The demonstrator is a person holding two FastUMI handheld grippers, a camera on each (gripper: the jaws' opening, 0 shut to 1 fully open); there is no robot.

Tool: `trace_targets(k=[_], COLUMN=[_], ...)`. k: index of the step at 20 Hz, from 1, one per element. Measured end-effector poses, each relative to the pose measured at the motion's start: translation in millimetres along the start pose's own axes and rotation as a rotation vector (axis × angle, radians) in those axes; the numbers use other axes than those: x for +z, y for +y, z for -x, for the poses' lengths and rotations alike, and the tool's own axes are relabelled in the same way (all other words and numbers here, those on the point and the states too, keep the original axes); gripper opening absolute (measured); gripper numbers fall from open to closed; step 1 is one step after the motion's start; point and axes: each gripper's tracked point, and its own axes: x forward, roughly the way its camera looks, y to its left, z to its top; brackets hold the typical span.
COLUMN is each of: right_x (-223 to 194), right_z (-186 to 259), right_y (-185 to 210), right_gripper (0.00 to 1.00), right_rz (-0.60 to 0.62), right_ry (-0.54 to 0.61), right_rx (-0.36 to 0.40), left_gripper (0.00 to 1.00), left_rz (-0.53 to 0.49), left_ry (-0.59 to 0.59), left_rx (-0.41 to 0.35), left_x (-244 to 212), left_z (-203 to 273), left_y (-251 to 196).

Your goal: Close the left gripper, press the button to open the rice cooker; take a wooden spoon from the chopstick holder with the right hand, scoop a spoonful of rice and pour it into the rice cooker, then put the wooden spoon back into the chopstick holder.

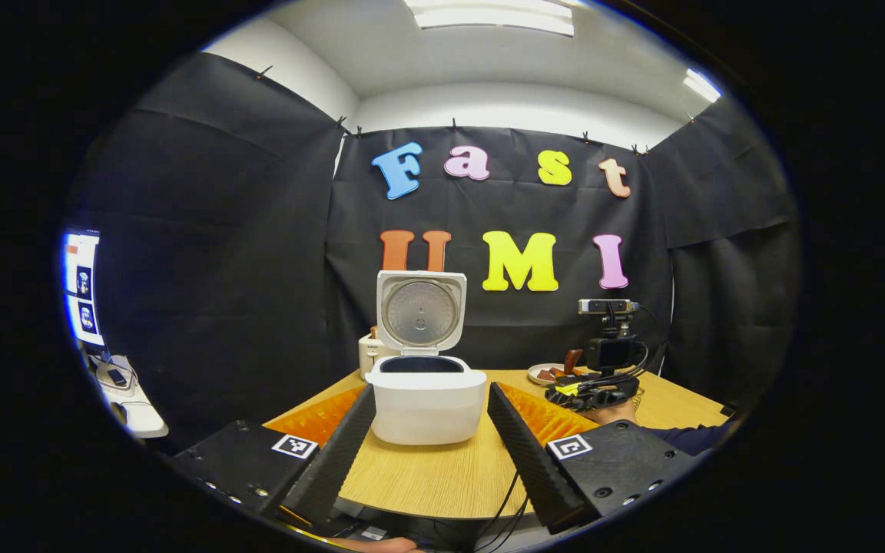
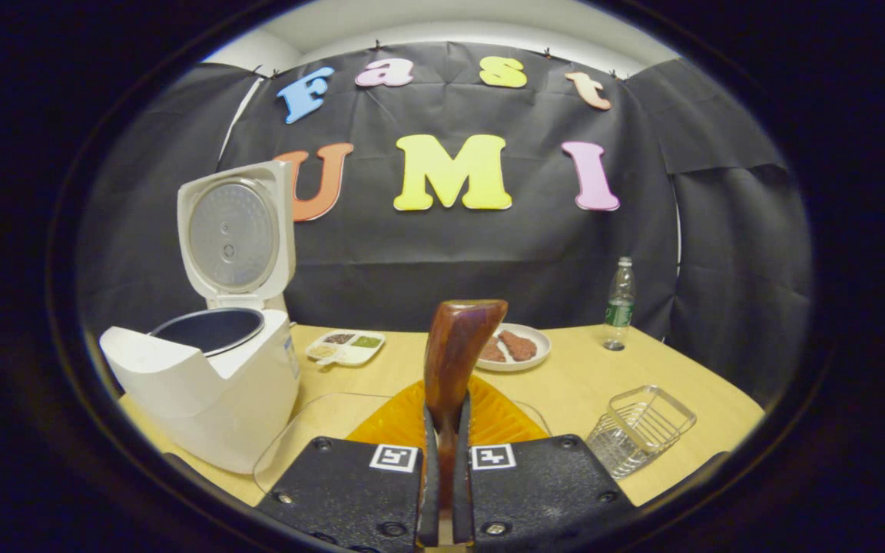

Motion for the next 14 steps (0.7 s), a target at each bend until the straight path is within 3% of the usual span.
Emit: trace_targets(k=[6, 9, 14], right_x=[-12, -14, -18], right_z=[1, 2, -7], right_y=[18, 17, 7], right_gripper=[0.12, 0.12, 0.12], right_rz=[-0.214, -0.261, -0.488], right_ry=[0.134, 0.175, 0.259], right_rx=[0.127, 0.163, 0.218], left_gripper=[0.93, 0.93, 0.93], left_rz=[-0.009, 0.002, -0.002], left_ry=[-0.002, 0.005, 0.057], left_rx=[-0.022, -0.015, 0.071], left_x=[0, -3, -26], left_z=[-1, -5, -25], left_y=[-8, -9, 2])
